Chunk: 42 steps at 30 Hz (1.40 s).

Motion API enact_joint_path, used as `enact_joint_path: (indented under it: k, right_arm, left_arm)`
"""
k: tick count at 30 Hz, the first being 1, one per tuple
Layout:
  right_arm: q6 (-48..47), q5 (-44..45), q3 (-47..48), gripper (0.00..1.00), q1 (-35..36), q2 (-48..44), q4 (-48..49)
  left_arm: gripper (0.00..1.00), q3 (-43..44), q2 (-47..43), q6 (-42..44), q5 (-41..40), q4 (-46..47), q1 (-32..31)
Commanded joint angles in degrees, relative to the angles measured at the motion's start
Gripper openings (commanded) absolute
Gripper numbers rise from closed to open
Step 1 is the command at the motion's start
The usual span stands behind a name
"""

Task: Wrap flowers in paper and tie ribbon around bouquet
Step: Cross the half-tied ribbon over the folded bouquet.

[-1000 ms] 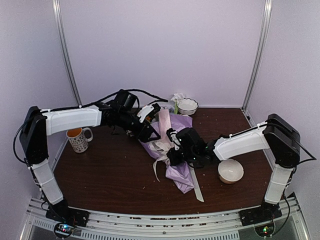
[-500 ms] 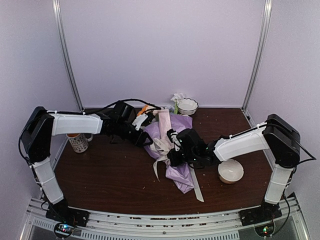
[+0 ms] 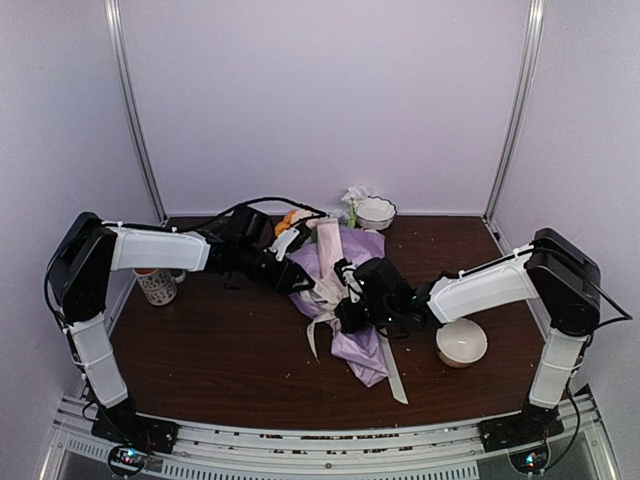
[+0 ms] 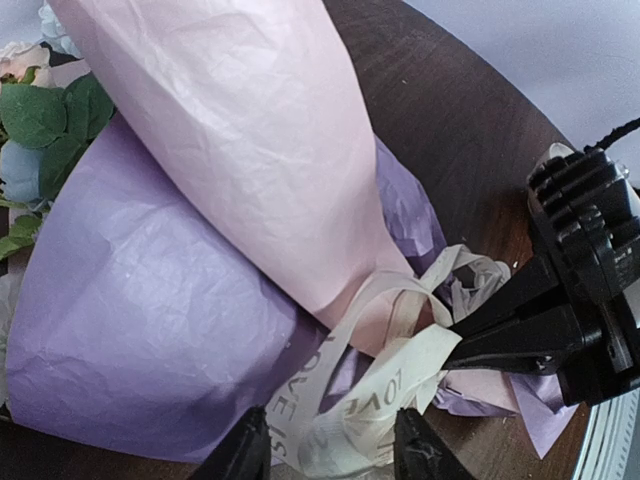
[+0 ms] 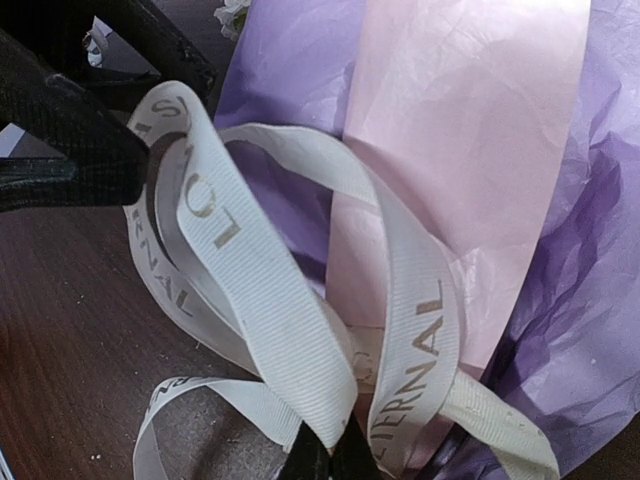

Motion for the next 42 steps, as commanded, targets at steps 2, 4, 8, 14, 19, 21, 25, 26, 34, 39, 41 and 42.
enact_joint_path:
  k: [2,4,8,14,19,21,25,26,34,39,41,42]
  right_arm:
    - [0.54,0.32,-0.84,0.0,-0.19,-0.61,0.67]
    - [0.55,0.45,-0.9,0.0,-0.18,-0.7,0.8]
    - [0.43,0.51,-1.09,0.0,-0.21,-0.73,0.94]
    - [-1.11,-2.13,-2.38,0.11,-0.09,-2.19,3.43]
    - [-3.49,-7.29,-6.77,0.25,0.0,-9.07,8.87]
    - [-3.54,-8.9,-6.91,0.3,-0.24,-12.06,8.06]
    - [-3.01,-12.98,-7.19,0.36,-1.1,-15.8,5.57]
    - [-2.72,-13.97,-7.77,0.36,-1.5,-16.75,5.44]
    - [0.63,-18.59,-12.38,0.32,-9.82,-22.24,4.51]
    - [-1.5,-18.25,-12.1,0.38,-10.85,-20.78,-0.49]
    - [-1.6,-16.89,-13.51,0.41,-10.85,-20.51,-1.28]
    - [-1.5,-15.28,-14.1,0.42,-10.97,-20.57,-2.16]
  left_arm:
    - [0.33,0.53,0.55,0.77,1.04,0.56,0.13]
    - [0.14,0.37,0.37,0.9,1.23,0.37,0.1]
    - [0.0,-0.02,-0.36,1.78,2.24,0.72,-0.12]
    - [0.0,0.75,-1.69,4.12,2.18,0.75,-1.47]
    - [0.0,4.72,-1.51,10.21,0.85,-3.38,-4.31]
    - [0.0,5.38,-1.01,11.76,0.31,-4.61,-4.59]
    - [0.0,8.03,0.43,14.59,-1.06,-8.03,-5.4]
    - [0.0,8.68,0.7,15.32,-1.65,-8.51,-5.64]
    - [0.0,10.01,1.41,17.31,-2.92,-10.44,-5.85]
    - [0.0,9.06,1.14,17.28,-3.57,-10.24,-5.81]
    - [0.0,8.98,1.1,17.25,-3.63,-10.01,-5.86]
    - [0.0,8.97,1.1,17.18,-3.6,-9.9,-5.82]
